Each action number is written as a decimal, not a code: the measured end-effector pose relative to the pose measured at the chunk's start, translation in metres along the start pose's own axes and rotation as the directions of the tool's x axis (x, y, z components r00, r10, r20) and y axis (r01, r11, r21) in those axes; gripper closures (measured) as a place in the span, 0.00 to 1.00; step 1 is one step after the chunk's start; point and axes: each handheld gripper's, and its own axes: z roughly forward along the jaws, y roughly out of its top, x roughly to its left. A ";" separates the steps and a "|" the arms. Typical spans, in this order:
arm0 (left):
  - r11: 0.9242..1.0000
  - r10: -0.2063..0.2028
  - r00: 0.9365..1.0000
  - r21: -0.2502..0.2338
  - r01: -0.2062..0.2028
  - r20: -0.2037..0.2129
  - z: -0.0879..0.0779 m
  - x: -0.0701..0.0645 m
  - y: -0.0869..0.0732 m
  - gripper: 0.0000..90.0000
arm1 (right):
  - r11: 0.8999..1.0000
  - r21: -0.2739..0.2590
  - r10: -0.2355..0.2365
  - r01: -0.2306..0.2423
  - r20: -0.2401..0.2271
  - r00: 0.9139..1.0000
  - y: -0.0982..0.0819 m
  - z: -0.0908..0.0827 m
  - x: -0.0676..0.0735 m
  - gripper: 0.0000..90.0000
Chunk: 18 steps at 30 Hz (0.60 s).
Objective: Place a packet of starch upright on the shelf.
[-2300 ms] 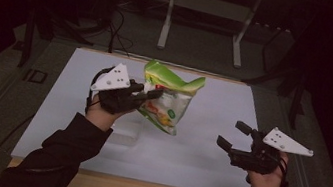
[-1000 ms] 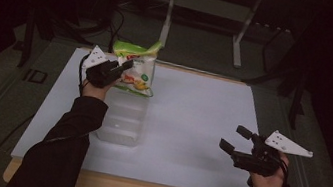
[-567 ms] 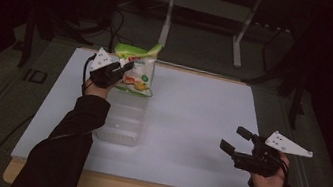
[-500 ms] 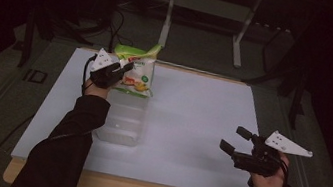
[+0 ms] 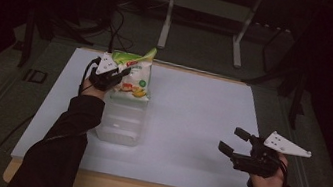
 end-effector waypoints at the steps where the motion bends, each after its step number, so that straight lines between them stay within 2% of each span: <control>1: 1.000 -0.005 1.000 -0.002 0.005 0.009 -0.001 0.002 -0.002 0.91 | 1.000 0.001 0.003 -0.003 -0.003 1.000 0.000 0.000 0.000 0.17; 6: 0.999 0.031 0.999 0.020 -0.032 0.020 -0.002 0.003 -0.002 0.91 | 1.000 0.003 0.014 -0.014 -0.012 1.000 -0.002 0.002 0.000 0.17; 10: 0.994 0.097 0.995 0.054 -0.099 0.033 0.000 -0.001 -0.001 0.91 | 1.000 0.003 0.020 -0.020 -0.018 1.000 -0.003 0.004 0.000 0.17; 13: 0.989 0.117 0.991 0.079 -0.121 0.059 0.003 -0.004 -0.004 0.91 | 1.000 0.005 0.026 -0.026 -0.020 0.999 -0.004 0.004 0.000 0.17; 15: 0.989 0.115 0.991 0.085 -0.121 0.070 0.004 -0.005 -0.005 0.91 | 1.000 0.004 0.029 -0.029 -0.023 0.999 -0.005 0.004 -0.001 0.17; 16: 0.985 0.131 0.988 0.104 -0.140 0.084 0.005 -0.007 -0.006 0.91 | 0.999 0.003 0.033 -0.033 -0.023 0.999 -0.005 0.004 -0.001 0.17; 18: 0.984 0.124 0.987 0.118 -0.136 0.100 0.006 -0.007 -0.008 0.91 | 0.999 0.006 0.033 -0.033 -0.023 0.999 -0.006 0.005 -0.001 0.17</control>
